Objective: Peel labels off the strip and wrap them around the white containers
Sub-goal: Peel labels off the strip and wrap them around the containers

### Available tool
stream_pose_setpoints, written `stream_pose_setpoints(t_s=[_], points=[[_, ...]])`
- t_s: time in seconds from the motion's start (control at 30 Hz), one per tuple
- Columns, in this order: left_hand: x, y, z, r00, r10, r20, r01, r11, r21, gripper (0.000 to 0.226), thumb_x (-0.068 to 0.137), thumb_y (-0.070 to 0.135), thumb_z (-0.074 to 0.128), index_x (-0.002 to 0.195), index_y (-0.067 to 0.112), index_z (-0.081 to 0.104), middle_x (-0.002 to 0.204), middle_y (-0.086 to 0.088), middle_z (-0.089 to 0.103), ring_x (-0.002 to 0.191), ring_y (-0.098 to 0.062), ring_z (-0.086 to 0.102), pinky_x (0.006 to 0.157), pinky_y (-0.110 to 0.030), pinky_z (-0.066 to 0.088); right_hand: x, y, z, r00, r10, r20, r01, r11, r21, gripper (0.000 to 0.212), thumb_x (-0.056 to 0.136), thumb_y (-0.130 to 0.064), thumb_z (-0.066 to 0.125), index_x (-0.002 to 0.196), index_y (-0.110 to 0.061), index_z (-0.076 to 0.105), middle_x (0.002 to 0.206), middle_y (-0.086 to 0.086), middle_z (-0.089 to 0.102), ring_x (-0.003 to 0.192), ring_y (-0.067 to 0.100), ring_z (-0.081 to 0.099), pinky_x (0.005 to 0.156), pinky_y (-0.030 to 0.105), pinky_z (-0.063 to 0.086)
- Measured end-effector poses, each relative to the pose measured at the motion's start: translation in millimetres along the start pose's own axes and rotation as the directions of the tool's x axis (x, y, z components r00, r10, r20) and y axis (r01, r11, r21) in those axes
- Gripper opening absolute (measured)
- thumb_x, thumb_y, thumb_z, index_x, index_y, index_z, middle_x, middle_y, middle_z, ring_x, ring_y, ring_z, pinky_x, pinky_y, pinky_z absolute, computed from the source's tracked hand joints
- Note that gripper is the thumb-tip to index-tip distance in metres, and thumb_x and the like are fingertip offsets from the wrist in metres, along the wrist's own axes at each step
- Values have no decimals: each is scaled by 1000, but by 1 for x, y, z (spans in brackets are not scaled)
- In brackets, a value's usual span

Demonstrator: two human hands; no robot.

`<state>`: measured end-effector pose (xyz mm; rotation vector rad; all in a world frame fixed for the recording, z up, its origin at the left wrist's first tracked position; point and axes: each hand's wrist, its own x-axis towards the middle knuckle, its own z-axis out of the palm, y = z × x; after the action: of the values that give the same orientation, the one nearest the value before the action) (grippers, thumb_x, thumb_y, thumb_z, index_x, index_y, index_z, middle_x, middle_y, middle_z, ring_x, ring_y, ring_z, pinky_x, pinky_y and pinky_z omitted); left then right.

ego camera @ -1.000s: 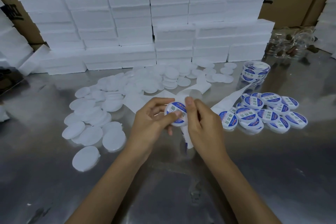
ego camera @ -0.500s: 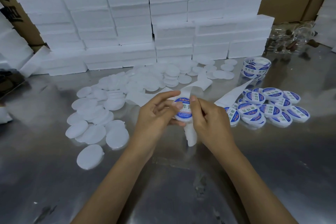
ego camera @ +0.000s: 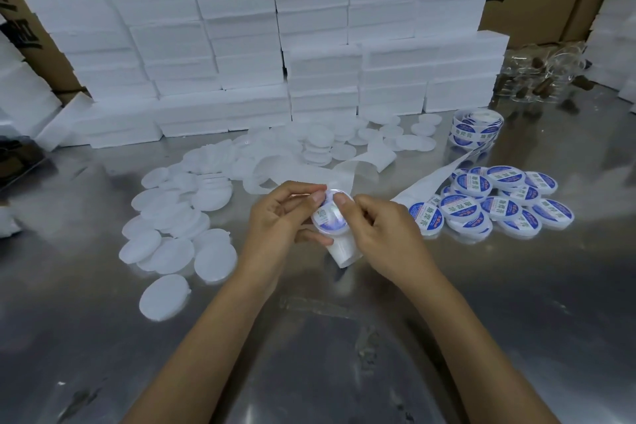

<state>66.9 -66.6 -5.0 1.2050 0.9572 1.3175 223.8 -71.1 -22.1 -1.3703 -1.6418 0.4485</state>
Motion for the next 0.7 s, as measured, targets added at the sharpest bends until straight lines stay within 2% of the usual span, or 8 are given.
stream_pose_setpoints(t_s=[0.1,0.17,0.2,0.27,0.3,0.37,0.6,0.7], points=[[2,2,-2,1000,-8,25,10,999,-52,24,102,15,53,115,21,73,112,-8,75,91,-30,75,57,-30,59,6,4,-7,980,114,-163,-99,990,98,50,99,-47,48,66,-11,45,51,-4,39,55,13,37,57,34,32],[4,4,-7,1000,-11,13,12,998,-55,27,103,16,50,119,22,71,114,-7,75,94,-31,75,58,-30,59,13,10,-17,907,309,-287,-201,915,351,47,101,-43,48,67,-10,49,56,-3,43,55,12,38,55,29,34],[5,4,-9,1000,-14,4,15,999,-47,26,103,16,50,118,20,71,112,-8,75,94,-31,75,59,-30,60,16,15,-23,840,455,-296,-257,814,521,47,102,-43,47,69,-10,51,58,1,44,52,13,39,51,28,36],[5,4,-11,1000,-23,-11,23,999,-36,27,103,13,49,113,16,73,108,-11,76,92,-31,75,59,-31,60,21,27,-37,686,703,-186,-318,521,792,46,102,-45,46,71,-12,54,56,1,45,43,11,40,40,21,38],[5,3,-11,1000,-26,-13,25,999,-33,28,103,11,48,110,15,75,106,-12,76,89,-30,75,59,-31,59,23,33,-44,627,768,-130,-327,411,851,45,102,-46,44,73,-13,55,56,0,46,41,10,40,38,20,38],[4,2,-10,999,-28,-16,28,999,-19,29,102,9,48,105,15,77,102,-15,76,83,-29,74,58,-31,59,23,43,-53,563,823,-74,-335,309,890,43,104,-42,41,77,-13,56,59,0,46,45,11,41,39,20,40],[5,-2,-10,1000,-19,-13,20,999,37,31,102,10,49,98,17,79,90,-16,75,74,-27,72,58,-32,59,18,48,-55,595,800,75,-375,194,907,36,106,-28,39,85,-7,60,63,3,50,51,12,43,40,18,42],[6,-3,-12,1000,-16,-5,16,1000,24,30,101,9,48,99,15,78,89,-17,74,73,-27,71,57,-32,58,19,43,-54,617,784,73,-413,244,877,35,105,-26,39,86,-7,61,59,3,49,45,11,42,41,22,42]])
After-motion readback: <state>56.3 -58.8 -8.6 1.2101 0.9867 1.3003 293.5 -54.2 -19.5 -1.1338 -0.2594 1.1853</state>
